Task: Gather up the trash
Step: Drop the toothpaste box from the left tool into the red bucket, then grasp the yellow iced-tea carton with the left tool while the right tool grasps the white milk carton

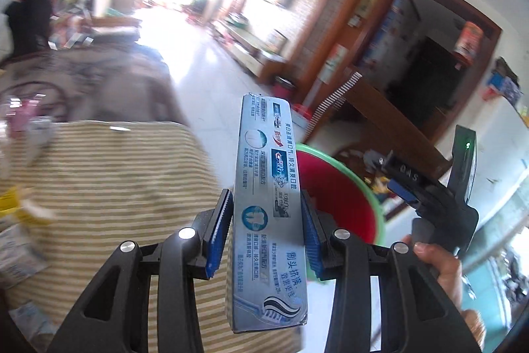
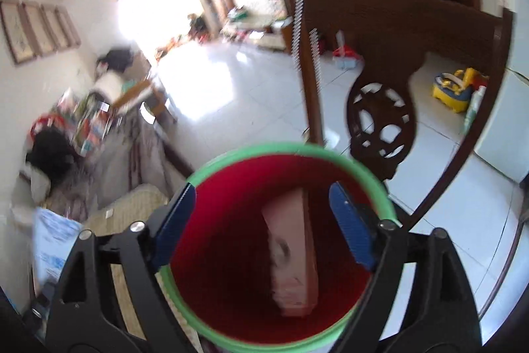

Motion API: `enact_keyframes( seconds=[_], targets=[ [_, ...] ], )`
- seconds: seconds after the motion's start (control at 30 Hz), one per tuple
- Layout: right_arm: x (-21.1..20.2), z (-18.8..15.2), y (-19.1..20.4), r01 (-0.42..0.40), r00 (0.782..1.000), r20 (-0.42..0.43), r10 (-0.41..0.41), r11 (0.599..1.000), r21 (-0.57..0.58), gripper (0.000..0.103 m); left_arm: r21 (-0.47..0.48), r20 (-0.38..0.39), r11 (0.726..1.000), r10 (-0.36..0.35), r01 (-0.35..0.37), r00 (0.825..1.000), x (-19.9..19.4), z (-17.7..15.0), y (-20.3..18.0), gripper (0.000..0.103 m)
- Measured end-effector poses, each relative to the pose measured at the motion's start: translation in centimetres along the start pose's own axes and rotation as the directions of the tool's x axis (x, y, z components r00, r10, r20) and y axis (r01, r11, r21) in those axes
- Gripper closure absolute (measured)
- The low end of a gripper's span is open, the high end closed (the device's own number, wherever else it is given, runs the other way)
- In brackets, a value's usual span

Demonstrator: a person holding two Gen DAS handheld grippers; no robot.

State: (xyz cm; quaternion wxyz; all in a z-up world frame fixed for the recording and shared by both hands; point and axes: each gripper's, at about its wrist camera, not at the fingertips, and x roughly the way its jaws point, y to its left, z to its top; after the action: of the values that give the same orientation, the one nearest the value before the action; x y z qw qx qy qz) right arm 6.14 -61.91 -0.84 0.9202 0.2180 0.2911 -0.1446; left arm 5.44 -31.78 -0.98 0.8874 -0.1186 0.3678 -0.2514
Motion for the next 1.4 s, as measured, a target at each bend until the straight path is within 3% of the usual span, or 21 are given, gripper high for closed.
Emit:
enact_keyframes(
  seconds=[0.23,0.27,0.3,0.37,0.63,0.9,1.1,1.2,1.3,1.4],
  targets=[
    [-1.5,0.9,-2.4,0.035,0.993,0.110,-0.051,0.989,0.143,0.015,0.094,-0.089,0.991,-0.087,0.095,0.992,5.7,0.8,-4.3,0.063],
    [-1.4,1.0,-2.5,0.038,0.992,0.116,-0.055,0.989,0.146,0.014,0.107,-0.105,0.989,-0.087,0.098,0.991,6.4,0.8,-4.8,0.061],
    [-1.4,1.1,-2.3,0.040,0.991,0.120,-0.058,0.989,0.144,0.014,0.114,-0.112,0.990,-0.073,0.086,0.991,6.9,0.9,-5.0,0.049],
    [-1.1,1.2,-1.7,0.048,0.991,0.115,-0.062,0.992,0.121,0.013,0.112,-0.096,0.992,-0.052,0.063,0.994,7.1,0.9,-5.2,0.039],
    [0.0,1.2,1.9,0.021,0.996,0.091,-0.025,0.999,0.036,0.013,0.061,-0.019,0.998,0.007,-0.006,1.000,2.5,0.0,-0.8,0.038],
    [0.8,0.0,9.3,-0.090,0.994,0.048,0.096,0.990,-0.105,0.011,-0.052,0.064,0.987,0.157,-0.154,0.985,-5.3,-1.9,7.0,0.036],
    [1.4,-3.2,18.1,-0.244,0.970,-0.073,0.233,0.926,-0.288,0.010,-0.091,0.127,0.941,0.335,-0.325,0.934,-11.8,-3.6,12.0,0.032],
    [1.0,-5.3,22.4,-0.321,0.947,-0.122,0.297,0.877,-0.356,0.008,-0.171,0.112,0.884,0.455,-0.434,0.883,-14.7,-4.6,15.9,0.032],
    [0.9,-7.1,25.8,-0.382,0.924,-0.174,0.340,0.833,-0.400,0.007,-0.322,0.042,0.772,0.590,-0.548,0.806,-17.6,-5.7,21.3,0.032],
    [0.8,-8.9,28.5,-0.435,0.900,-0.227,0.371,0.793,-0.426,0.007,-0.456,-0.051,0.673,0.634,-0.582,0.772,-19.7,-7.2,25.8,0.032]
  ],
)
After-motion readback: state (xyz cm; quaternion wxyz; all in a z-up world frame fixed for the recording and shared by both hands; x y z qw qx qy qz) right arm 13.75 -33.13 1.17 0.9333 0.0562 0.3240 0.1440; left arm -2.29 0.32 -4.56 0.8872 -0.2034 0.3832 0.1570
